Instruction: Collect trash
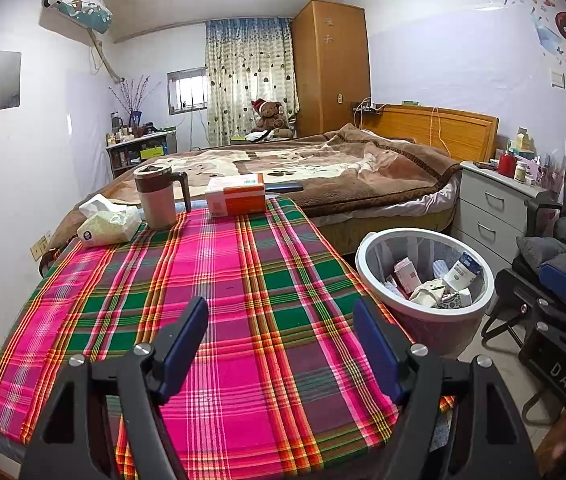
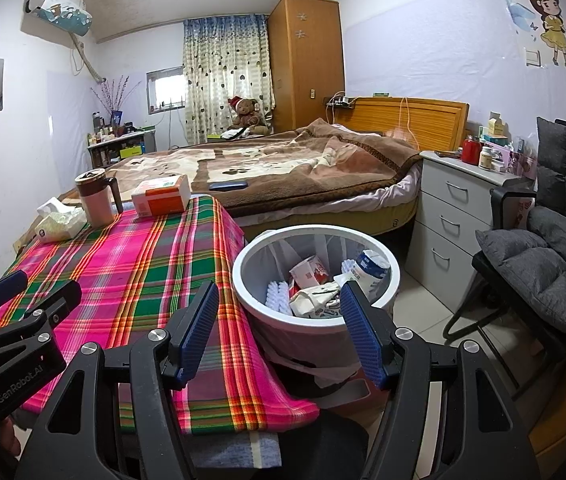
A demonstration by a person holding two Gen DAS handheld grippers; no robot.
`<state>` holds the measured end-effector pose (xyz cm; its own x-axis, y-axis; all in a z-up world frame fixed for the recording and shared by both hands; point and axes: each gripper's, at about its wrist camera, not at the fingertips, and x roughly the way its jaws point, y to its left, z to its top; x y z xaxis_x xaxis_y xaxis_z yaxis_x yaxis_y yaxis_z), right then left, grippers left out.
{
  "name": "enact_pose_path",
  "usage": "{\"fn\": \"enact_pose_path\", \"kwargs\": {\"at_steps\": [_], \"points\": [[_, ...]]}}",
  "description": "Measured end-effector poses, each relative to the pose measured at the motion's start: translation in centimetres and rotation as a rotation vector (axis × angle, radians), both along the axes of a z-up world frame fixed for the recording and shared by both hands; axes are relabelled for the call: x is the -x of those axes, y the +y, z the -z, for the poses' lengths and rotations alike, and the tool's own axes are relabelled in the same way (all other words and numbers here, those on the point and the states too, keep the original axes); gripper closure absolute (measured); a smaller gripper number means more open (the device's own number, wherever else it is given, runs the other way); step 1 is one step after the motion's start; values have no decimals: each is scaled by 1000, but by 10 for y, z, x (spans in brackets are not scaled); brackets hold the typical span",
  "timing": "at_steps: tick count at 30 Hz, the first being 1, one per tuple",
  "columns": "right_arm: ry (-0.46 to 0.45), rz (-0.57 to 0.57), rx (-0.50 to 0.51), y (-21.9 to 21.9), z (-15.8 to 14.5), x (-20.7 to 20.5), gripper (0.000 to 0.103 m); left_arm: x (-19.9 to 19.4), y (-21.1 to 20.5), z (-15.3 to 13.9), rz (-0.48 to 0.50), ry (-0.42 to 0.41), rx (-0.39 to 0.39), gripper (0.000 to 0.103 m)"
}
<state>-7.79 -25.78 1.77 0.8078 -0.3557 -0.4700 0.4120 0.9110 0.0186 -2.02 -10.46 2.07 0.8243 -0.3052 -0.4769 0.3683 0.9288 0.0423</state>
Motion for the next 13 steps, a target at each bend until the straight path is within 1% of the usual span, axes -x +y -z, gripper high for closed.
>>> {"fn": "enact_pose_path", "kwargs": {"at_steps": [13], "points": [[0,0,1,1,1,-1,38,1,2,0,-8,3,4,27]]}}
